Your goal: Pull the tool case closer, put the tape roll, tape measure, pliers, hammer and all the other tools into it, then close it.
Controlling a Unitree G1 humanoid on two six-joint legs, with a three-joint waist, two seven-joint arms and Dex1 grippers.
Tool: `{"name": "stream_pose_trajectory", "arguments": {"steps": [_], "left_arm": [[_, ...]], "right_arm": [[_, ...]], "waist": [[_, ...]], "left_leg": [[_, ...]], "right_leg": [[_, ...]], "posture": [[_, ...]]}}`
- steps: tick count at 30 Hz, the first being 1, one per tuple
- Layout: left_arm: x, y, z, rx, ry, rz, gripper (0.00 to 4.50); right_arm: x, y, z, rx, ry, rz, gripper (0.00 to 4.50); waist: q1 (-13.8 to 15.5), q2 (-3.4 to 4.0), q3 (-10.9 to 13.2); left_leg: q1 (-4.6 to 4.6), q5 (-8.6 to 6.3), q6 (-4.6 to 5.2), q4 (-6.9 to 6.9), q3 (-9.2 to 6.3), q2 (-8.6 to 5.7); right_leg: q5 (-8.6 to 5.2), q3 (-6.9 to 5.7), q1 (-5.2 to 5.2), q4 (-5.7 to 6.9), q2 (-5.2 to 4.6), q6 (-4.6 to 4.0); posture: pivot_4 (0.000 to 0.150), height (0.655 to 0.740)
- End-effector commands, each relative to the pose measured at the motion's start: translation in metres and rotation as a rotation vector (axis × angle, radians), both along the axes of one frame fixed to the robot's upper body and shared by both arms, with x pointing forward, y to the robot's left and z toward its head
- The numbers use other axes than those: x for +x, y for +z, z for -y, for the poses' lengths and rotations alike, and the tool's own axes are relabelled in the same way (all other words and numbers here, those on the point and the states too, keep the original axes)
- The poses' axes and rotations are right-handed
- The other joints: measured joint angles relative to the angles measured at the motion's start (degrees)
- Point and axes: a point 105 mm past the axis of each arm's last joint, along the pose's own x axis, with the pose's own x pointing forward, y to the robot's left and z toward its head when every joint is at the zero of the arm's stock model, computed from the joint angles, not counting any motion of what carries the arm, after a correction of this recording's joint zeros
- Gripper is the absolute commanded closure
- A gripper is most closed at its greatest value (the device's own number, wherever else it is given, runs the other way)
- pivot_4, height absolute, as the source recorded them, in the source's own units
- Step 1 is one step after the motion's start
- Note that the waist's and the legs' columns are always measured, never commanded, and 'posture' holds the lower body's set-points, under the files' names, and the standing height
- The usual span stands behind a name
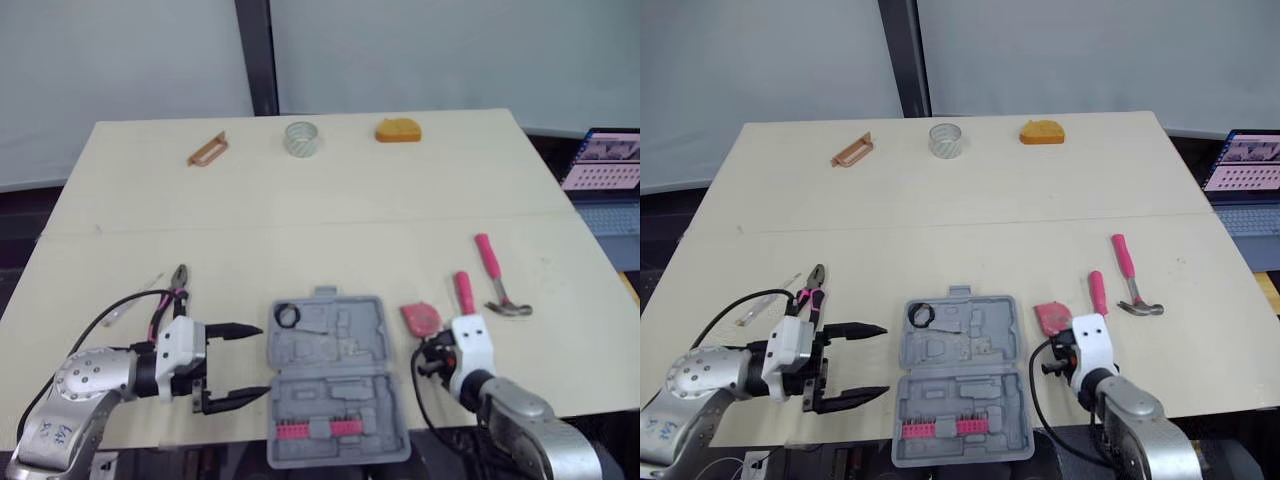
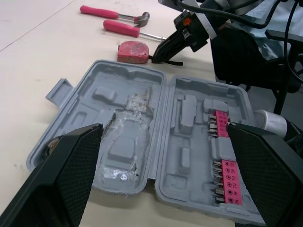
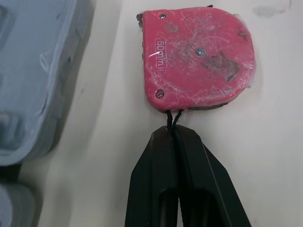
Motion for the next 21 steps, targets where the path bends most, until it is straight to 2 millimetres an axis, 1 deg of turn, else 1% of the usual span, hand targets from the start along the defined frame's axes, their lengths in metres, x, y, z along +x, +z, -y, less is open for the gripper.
{"name": "stream_pose_trajectory", "arguments": {"steps": [1, 7, 10, 21], "left_arm": [[-0.004, -0.001, 0.002, 0.004, -0.060, 0.007, 0.00], [-0.008, -0.005, 0.005, 0.005, -0.100, 0.006, 0.00], [-0.009, -0.006, 0.005, 0.002, -0.105, 0.005, 0.00], [-0.011, -0.009, 0.005, 0.006, -0.108, 0.003, 0.00]], "right_arm": [[-0.013, 0.006, -0.004, 0.015, -0.015, -0.004, 4.37], [-0.035, 0.005, -0.011, 0.035, -0.024, -0.048, 4.37], [-0.042, 0.005, -0.014, 0.048, -0.022, -0.067, 4.37], [-0.052, -0.002, -0.017, 0.069, 0.006, -0.129, 4.37]], "waist": [[0.0, 0.01, 0.0], [0.0, 0.02, 0.0], [0.1, 0.02, 0.0], [0.2, 0.04, 0.0]], "left_leg": [[0.00, 0.00, 0.00, -0.02, 0.00, 0.00], [-0.01, 0.00, 0.00, -0.05, 0.00, 0.00], [0.00, 0.00, 0.00, -0.11, -0.01, 0.00], [0.00, 0.02, -0.03, -0.17, -0.04, 0.00]], "right_leg": [[0.00, 0.00, -0.01, 0.00, 0.00, 0.00], [0.00, 0.02, -0.04, 0.00, 0.00, 0.00], [0.00, 0.01, -0.04, -0.02, 0.00, 0.00], [-0.01, 0.00, -0.04, -0.04, 0.01, -0.01]], "posture": [[0.150, 0.7400], [0.150, 0.7400], [0.150, 0.7400], [0.150, 0.7400]]}}
